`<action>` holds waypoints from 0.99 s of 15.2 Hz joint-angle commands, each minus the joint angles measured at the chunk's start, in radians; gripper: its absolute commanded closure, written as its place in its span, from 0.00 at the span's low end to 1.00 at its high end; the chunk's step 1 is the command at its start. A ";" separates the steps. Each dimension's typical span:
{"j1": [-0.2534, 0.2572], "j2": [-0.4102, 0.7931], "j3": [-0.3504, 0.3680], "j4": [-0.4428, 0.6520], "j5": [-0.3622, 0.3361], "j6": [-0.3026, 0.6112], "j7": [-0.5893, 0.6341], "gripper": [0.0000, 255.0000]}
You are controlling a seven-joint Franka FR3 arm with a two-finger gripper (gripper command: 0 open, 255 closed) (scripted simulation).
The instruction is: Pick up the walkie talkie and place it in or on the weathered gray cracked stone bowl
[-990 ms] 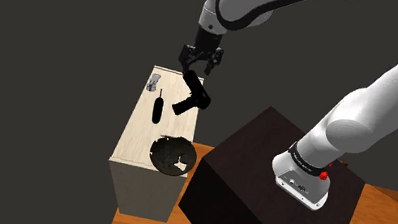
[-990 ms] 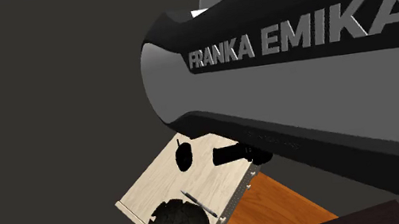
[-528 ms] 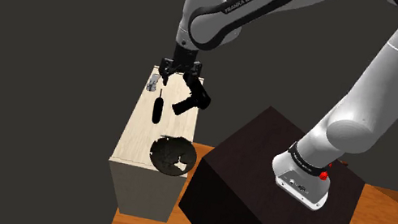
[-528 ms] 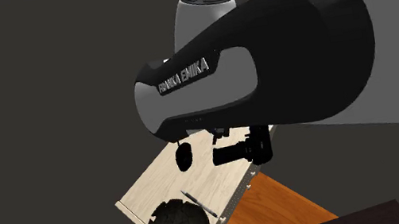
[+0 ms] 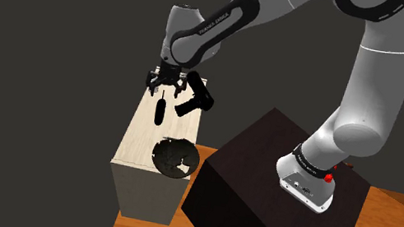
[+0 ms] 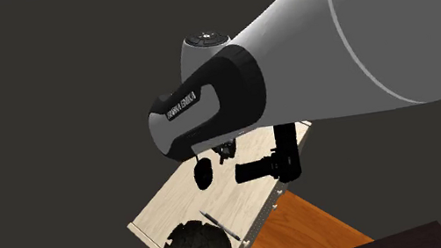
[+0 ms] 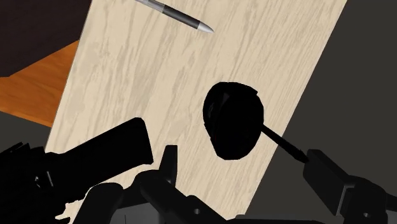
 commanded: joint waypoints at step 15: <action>0.023 0.098 -0.014 0.026 -0.017 0.073 0.015 1.00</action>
